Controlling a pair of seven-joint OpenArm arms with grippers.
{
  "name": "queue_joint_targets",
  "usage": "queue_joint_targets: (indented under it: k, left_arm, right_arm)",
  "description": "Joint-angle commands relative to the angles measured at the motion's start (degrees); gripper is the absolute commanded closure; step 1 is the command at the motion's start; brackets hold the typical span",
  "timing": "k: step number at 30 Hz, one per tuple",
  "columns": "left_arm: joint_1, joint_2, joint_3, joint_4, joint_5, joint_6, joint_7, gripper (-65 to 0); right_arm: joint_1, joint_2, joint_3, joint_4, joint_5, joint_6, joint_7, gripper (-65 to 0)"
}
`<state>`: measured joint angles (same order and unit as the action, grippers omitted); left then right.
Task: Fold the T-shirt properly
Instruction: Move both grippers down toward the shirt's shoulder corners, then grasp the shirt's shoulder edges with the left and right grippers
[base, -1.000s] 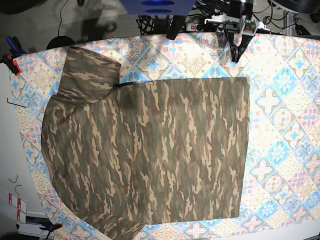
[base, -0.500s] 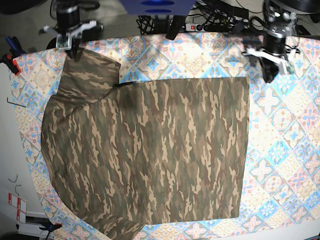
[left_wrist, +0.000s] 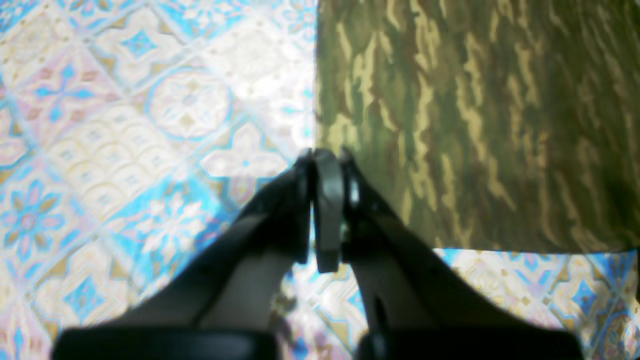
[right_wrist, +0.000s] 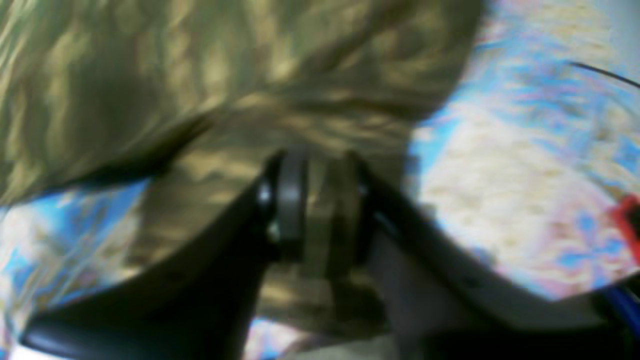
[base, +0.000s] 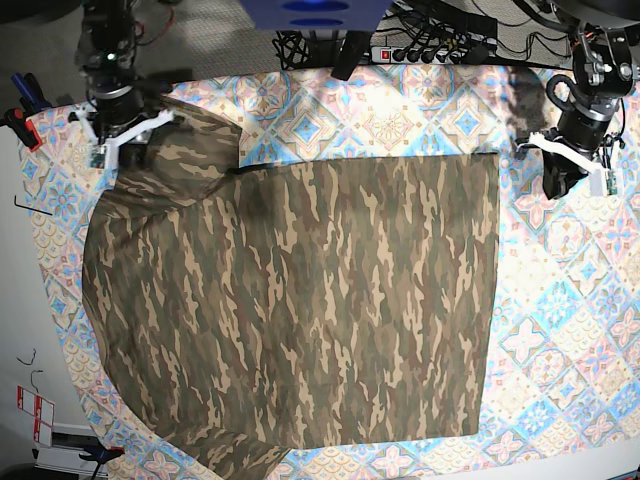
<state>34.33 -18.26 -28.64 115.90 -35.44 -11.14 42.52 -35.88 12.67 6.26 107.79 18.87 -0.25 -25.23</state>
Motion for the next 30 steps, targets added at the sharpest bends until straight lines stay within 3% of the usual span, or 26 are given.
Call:
queue_joint_targets:
  k: [1,4,9,13,21,25,30]
  left_arm:
    - [0.18,-0.77,-0.50,0.63,-0.12,-0.25,-0.90,0.0]
    - [0.09,-0.77,-0.41,0.63,2.25,-0.25,-1.07,0.0]
    - [-0.70,-0.60,-0.24,0.63,5.24,-0.25,-0.98,0.0]
    - [-0.52,-0.60,-0.24,0.63,5.42,-0.25,-0.98,0.0]
    - [-0.44,-0.60,-0.24,0.63,5.42,-0.25,-0.98,0.0]
    - [-0.35,-0.60,-0.32,0.63,5.42,-0.25,-0.98,0.0]
    - [-0.26,-0.68,-0.50,0.63,5.42,-0.25,-0.90,0.0]
  right_arm:
    - [-0.03,0.21,0.20,0.83,1.83,0.56,1.01,-19.9]
    - [0.93,1.09,0.38,0.39,5.35,1.70,0.84,-28.8]
    - [1.72,1.44,3.54,-5.77,13.70,11.20,0.93,-38.7]
    - [1.72,1.36,8.81,-13.33,18.45,17.70,1.10,-38.5]
    - [3.66,1.36,10.49,-21.24,19.15,18.23,1.37,-38.6]
    - [6.91,1.09,10.49,-27.92,19.32,25.44,1.01,-38.6]
    - [9.02,0.83,10.40,-34.95,19.32,30.01,0.84,-38.6]
